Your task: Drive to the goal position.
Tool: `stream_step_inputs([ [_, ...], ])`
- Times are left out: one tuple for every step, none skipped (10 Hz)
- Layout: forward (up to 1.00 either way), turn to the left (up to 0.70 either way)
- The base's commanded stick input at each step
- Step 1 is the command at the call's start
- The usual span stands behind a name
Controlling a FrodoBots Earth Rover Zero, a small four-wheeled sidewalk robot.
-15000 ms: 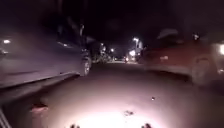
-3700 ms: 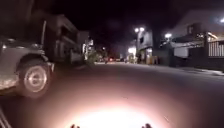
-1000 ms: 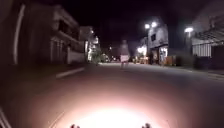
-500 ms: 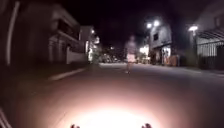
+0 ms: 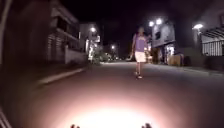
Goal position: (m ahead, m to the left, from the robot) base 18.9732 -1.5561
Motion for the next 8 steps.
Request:
stream_step_inputs([
  [0.85,0.0],
  [0.85,0.0],
  [0.85,0.0],
  [0.85,0.0],
  [0.85,0.0],
  [0.85,0.0],
  [0.85,0.0],
  [0.85,0.0],
])
